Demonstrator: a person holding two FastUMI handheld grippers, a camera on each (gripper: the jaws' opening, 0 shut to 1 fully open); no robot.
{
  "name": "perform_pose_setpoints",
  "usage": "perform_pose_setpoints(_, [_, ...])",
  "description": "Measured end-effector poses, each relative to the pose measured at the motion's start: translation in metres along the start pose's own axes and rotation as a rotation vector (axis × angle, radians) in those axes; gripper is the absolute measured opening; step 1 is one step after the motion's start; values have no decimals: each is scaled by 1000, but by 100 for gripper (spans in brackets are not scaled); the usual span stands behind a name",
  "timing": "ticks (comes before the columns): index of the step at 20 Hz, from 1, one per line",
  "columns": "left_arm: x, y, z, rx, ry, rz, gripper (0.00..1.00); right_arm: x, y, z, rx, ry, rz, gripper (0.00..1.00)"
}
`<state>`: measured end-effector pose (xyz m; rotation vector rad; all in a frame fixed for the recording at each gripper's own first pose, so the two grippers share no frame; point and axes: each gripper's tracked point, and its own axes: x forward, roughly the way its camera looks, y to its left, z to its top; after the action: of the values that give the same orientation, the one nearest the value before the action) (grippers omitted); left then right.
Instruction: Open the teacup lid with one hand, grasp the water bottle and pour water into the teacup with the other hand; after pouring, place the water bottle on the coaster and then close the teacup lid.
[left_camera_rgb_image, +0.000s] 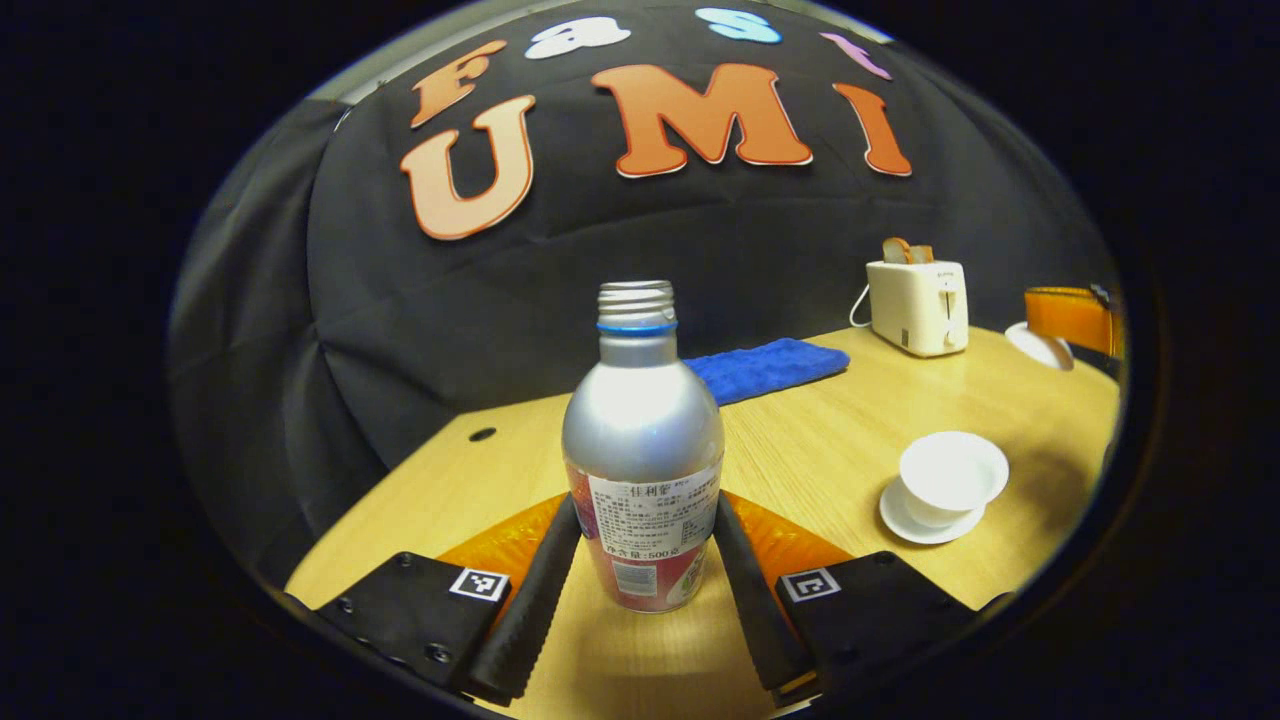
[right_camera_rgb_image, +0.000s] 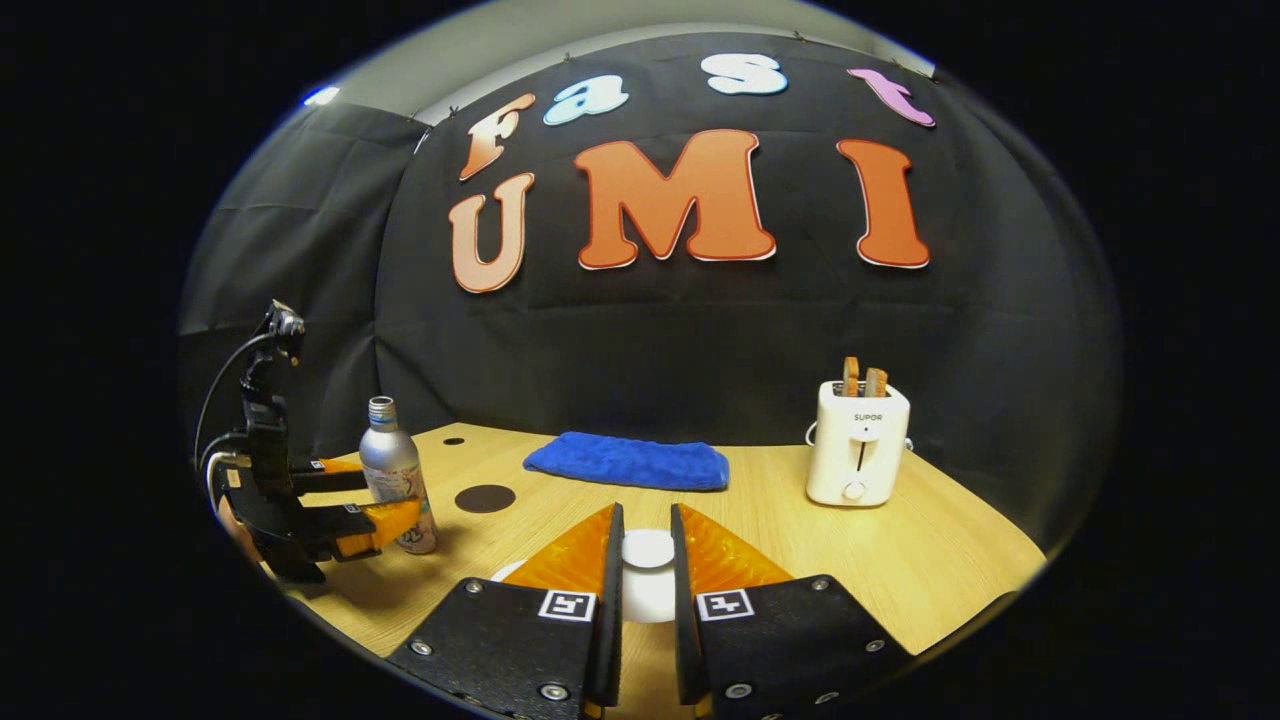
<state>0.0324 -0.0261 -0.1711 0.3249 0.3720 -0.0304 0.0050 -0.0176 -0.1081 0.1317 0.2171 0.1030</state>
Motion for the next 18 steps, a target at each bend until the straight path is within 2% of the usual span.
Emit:
perform_pose_setpoints(1, [0,4,3,57,-9,22,84,-3,-4,1,2,-5,-8,23])
perform_pose_setpoints(3, [5,7,14,176,-34,53,81,-6,-10,2,5,-9,-21,23])
perform_pose_setpoints(5, [11,11,23,300,-59,86,84,-10,-13,0,10,-2,-26,23])
perform_pose_setpoints(6, [11,13,24,359,-71,98,81,-11,-16,0,12,-2,-34,22])
perform_pose_setpoints(7, [10,10,30,409,-83,101,84,-12,-17,0,12,-2,-38,22])
perform_pose_setpoints(8, [9,6,31,453,-92,97,81,-14,-19,-2,14,2,-45,22])
perform_pose_setpoints(9, [7,3,33,495,-100,95,87,-15,-21,-3,16,10,-48,23])
perform_pose_setpoints(11, [7,1,38,601,-122,105,81,-19,-25,-3,12,12,-57,23])
perform_pose_setpoints(12, [7,2,40,658,-131,112,84,-20,-28,-3,9,12,-64,23])
perform_pose_setpoints(13, [9,-2,43,709,-140,112,81,-21,-29,-3,10,9,-68,22])
perform_pose_setpoints(16, [5,-4,43,819,-152,112,84,-24,-33,-2,17,5,-71,23])
perform_pose_setpoints(18, [4,-7,45,893,-169,113,80,-24,-35,-1,17,5,-75,22])
